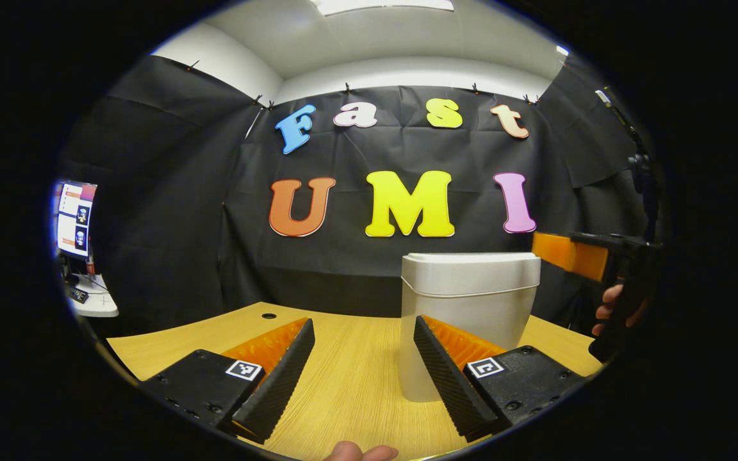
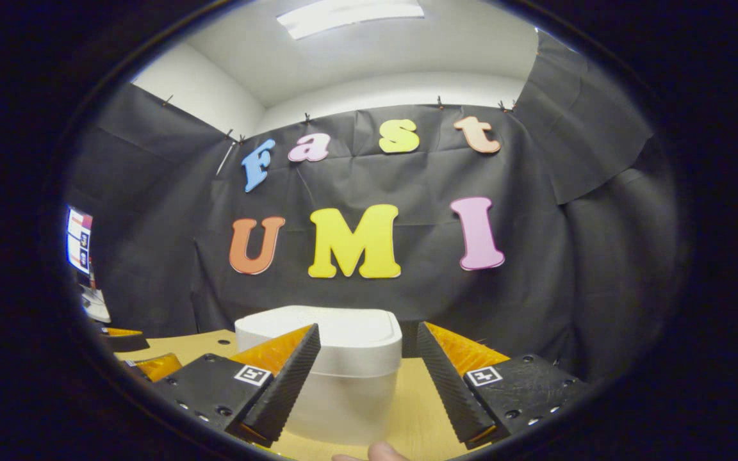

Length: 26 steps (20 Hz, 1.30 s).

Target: Press the lid of the desktop garbage bin to open it, pick up the crumpled paper on the desktop and throw it into the bin, then pick up the pop can on the desktop and drop it into the bin, and finally close the garbage bin lid.

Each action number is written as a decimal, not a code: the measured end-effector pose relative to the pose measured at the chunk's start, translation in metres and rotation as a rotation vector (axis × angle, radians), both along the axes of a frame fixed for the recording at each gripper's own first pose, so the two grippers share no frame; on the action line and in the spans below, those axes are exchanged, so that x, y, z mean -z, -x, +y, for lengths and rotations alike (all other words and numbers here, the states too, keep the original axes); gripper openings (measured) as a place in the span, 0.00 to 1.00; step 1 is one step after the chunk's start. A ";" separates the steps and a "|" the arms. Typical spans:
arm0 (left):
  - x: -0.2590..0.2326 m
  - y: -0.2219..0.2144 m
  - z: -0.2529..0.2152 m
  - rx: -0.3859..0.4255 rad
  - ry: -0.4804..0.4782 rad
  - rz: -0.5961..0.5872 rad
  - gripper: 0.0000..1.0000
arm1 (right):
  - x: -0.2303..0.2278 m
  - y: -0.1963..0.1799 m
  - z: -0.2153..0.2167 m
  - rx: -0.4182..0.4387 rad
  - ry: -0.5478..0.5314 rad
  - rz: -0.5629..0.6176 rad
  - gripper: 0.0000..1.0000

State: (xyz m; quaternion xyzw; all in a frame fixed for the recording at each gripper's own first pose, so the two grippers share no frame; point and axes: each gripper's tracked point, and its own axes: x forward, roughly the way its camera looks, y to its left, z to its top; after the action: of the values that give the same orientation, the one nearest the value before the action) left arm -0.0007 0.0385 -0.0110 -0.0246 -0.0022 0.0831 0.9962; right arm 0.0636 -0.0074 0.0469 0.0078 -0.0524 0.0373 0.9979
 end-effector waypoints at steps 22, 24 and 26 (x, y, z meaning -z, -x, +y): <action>0.012 0.002 -0.030 0.051 -0.058 0.019 1.00 | 0.073 0.055 -0.030 0.042 -0.003 0.065 0.94; 0.012 0.002 -0.030 0.052 -0.058 0.017 1.00 | 0.070 0.056 -0.028 0.041 0.002 0.060 0.94; 0.012 0.003 -0.029 0.051 -0.060 0.018 1.00 | 0.069 0.057 -0.028 0.043 0.004 0.055 0.94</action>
State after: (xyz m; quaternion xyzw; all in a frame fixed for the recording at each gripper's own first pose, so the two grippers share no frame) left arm -0.0035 0.0091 -0.0232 0.0059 0.0047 0.0578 0.9983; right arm 0.0067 -0.0354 -0.0222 0.0056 -0.0250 0.0158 0.9995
